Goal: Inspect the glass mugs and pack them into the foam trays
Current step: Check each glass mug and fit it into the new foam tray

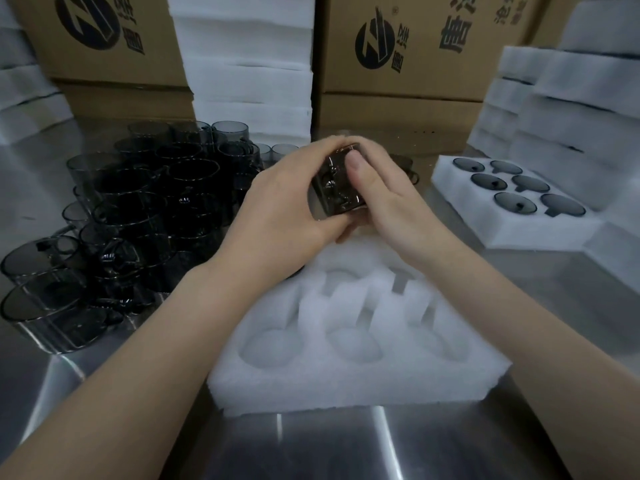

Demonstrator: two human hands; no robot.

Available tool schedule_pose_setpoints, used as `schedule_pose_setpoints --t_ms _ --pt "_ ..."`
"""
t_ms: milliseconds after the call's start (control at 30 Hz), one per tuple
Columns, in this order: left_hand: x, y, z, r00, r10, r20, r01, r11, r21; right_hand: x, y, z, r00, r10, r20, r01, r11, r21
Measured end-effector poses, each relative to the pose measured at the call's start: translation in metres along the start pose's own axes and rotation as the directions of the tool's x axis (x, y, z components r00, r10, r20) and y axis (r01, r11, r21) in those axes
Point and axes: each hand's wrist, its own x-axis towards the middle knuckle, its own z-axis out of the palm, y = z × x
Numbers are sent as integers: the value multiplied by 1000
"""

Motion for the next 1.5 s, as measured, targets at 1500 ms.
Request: schedule_pose_setpoints --t_ms 1500 --pt "-1 12 -4 995 37 88 -37 999 -8 6 -4 -12 859 320 399 -507 638 579"
